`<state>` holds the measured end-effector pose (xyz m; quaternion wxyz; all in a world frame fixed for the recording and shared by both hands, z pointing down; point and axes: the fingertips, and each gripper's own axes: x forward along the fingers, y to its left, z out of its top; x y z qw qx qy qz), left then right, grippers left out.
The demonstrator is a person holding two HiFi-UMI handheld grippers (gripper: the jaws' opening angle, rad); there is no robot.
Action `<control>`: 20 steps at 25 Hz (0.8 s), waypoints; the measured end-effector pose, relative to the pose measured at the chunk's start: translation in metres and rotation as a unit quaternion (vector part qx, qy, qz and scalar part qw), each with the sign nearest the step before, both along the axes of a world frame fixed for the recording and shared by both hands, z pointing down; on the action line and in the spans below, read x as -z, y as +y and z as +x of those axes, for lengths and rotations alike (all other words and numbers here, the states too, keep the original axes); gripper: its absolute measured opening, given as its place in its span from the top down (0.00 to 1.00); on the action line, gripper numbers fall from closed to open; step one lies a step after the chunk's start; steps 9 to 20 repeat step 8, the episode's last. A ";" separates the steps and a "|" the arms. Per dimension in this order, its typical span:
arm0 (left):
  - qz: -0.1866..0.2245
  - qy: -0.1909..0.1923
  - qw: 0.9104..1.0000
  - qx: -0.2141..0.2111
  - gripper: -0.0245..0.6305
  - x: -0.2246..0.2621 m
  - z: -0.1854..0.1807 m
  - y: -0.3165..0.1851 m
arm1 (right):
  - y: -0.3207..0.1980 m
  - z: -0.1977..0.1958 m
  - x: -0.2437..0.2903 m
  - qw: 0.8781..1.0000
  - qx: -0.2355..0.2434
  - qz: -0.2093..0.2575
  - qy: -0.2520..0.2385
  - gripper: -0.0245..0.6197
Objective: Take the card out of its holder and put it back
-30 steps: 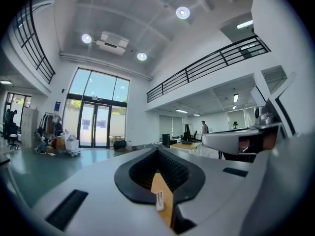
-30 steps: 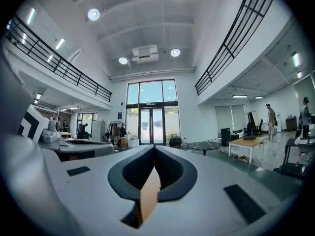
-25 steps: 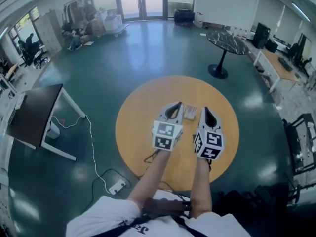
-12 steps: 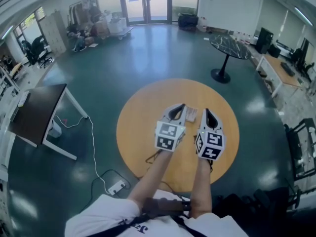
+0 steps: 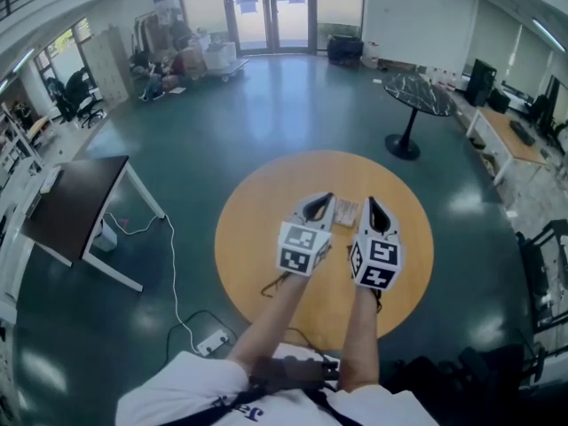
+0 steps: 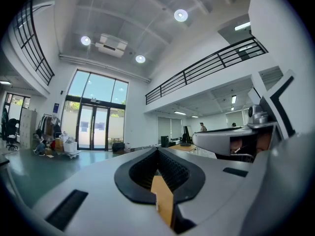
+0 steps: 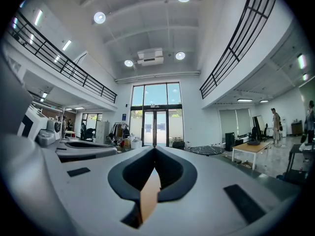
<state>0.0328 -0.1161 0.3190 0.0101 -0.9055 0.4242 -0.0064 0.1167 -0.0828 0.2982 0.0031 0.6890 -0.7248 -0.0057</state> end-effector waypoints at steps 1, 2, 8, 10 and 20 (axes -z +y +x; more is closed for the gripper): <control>0.001 -0.001 1.000 0.000 0.95 0.001 0.000 0.001 | 0.001 0.000 0.001 1.000 -0.002 0.001 0.001 0.93; 0.000 -0.002 1.000 -0.001 0.95 0.000 -0.001 0.003 | 0.002 0.000 0.001 1.000 -0.004 0.002 0.002 0.93; 0.007 -0.006 1.000 0.001 0.95 -0.002 -0.010 0.004 | 0.003 -0.002 0.004 1.000 -0.004 0.008 0.004 0.93; 0.007 -0.006 1.000 0.001 0.95 -0.002 -0.010 0.004 | 0.003 -0.002 0.004 1.000 -0.004 0.008 0.004 0.93; 0.007 -0.006 1.000 0.001 0.95 -0.002 -0.010 0.004 | 0.003 -0.002 0.004 1.000 -0.004 0.008 0.004 0.93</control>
